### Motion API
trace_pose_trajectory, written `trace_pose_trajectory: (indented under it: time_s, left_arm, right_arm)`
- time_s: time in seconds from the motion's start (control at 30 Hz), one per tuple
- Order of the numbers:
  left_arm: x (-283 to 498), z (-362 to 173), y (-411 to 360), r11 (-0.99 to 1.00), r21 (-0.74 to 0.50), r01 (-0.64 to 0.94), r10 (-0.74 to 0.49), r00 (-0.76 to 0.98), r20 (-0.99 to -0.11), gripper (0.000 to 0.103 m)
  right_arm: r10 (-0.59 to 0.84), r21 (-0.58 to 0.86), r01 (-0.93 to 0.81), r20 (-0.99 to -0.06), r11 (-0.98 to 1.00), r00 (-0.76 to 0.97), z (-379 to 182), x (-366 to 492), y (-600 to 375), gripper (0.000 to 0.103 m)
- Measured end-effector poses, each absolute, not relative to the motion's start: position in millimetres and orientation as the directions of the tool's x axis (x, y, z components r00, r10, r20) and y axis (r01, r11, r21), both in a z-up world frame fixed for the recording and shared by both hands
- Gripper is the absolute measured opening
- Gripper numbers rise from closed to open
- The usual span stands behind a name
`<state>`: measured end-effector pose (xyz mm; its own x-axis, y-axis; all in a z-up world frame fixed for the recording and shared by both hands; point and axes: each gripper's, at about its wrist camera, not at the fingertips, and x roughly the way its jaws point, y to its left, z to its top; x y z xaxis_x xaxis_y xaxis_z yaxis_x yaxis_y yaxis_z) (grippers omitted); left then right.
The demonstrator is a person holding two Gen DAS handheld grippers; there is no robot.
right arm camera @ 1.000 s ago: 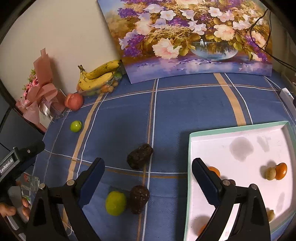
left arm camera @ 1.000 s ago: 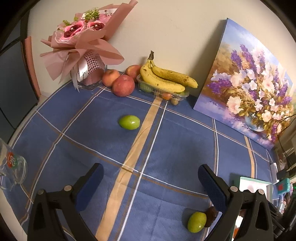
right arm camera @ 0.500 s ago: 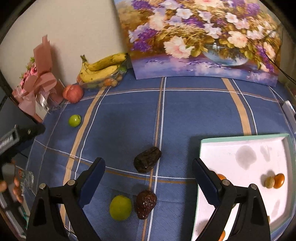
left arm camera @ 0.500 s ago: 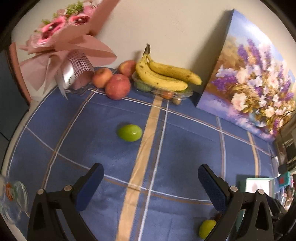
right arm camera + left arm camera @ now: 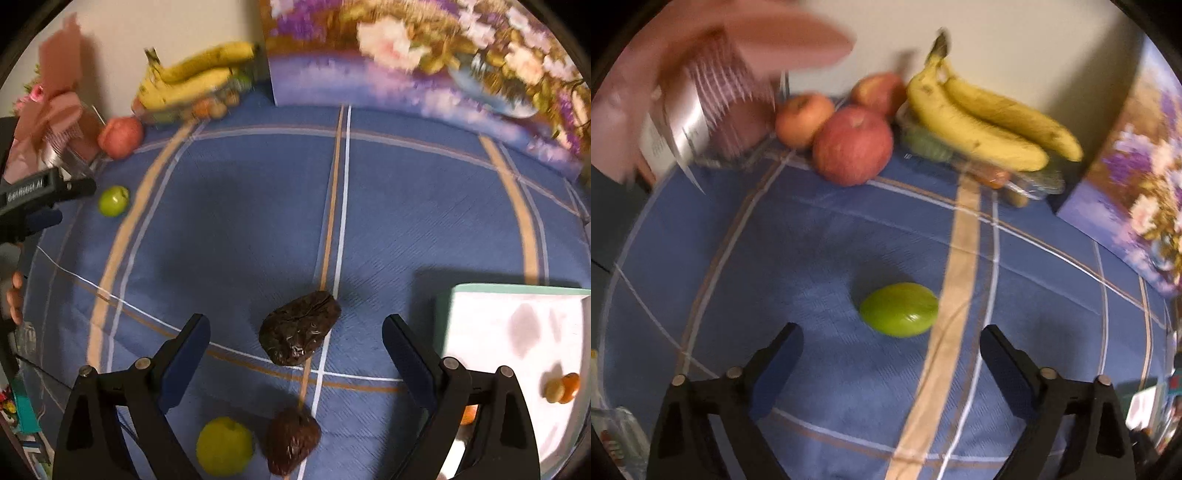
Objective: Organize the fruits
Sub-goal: 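Grasp the large green fruit with the left gripper while the right grasps a wrinkled date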
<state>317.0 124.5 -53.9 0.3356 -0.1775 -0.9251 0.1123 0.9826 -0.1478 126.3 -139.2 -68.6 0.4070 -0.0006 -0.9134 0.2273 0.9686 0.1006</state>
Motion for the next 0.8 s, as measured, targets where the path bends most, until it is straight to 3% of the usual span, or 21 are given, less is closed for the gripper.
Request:
trace_pose_trajectory:
  time_s: [0.07,0.17,0.3,0.4,0.8]
  left_arm:
    - [323,-64,126,0.983,-0.15,0.103,-0.176,0.329,-0.928,0.091]
    - [329,-73,125,0.981,-0.159,0.111,-0.187,0.321,-0.928,0.083]
    - [333,-80,121,0.973,-0.199,0.116,-0.225,0.299,-0.927,0.058]
    - [332,-80,117,0.976,-0.18,0.123,-0.209,0.302,-0.93,0.058]
    - [279,-62,107,0.974,-0.205,0.093,-0.224,0.301,-0.927,0.057]
  right_arm:
    - [-0.007,0.086,0.227,-0.925,0.97,0.381,-78,132,-138,0.081]
    - [-0.02,0.068,0.227,-0.931,0.971,0.365,-85,137,-136,0.076]
    - [-0.037,0.043,0.218,-0.936,0.975,0.349,-90,140,-133,0.059]
    - [-0.051,0.027,0.216,-0.936,0.976,0.348,-89,141,-132,0.052]
    - [-0.014,0.077,0.228,-0.927,0.971,0.374,-74,128,-136,0.052]
